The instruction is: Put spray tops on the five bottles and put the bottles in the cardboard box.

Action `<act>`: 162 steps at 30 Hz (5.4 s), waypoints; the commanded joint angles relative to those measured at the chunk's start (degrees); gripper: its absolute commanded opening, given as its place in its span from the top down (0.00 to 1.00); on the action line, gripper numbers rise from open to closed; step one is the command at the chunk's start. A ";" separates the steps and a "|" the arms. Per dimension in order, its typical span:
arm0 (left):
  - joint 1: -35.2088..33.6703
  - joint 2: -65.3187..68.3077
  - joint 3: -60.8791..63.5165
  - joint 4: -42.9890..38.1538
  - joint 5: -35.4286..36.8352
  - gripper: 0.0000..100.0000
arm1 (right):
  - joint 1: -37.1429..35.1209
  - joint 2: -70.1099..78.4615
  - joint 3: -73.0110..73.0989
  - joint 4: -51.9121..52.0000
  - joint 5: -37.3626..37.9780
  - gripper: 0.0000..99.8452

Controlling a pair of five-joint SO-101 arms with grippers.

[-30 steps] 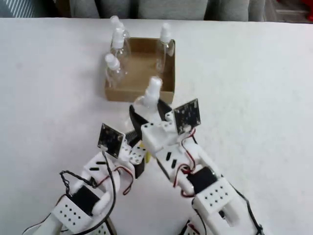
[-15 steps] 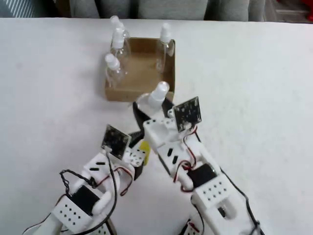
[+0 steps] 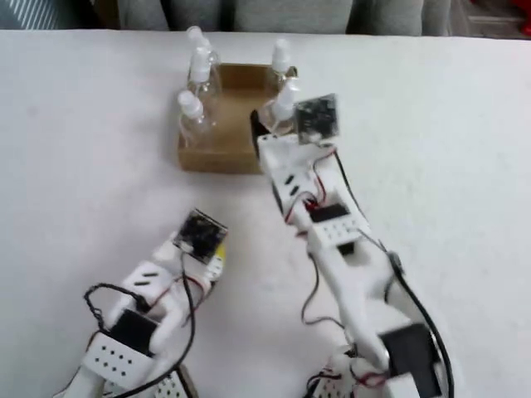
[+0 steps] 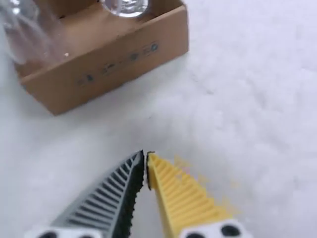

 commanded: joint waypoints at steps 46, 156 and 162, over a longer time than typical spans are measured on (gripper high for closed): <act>-20.35 -0.48 -7.47 3.60 7.21 0.98 | 2.86 28.18 -20.22 -4.53 17.67 0.99; -18.51 -0.57 -5.54 1.32 7.12 0.98 | 2.77 36.53 -27.96 6.02 17.67 0.70; -18.51 -0.57 -5.54 1.23 7.12 0.98 | 2.86 36.26 -27.87 6.02 17.49 0.70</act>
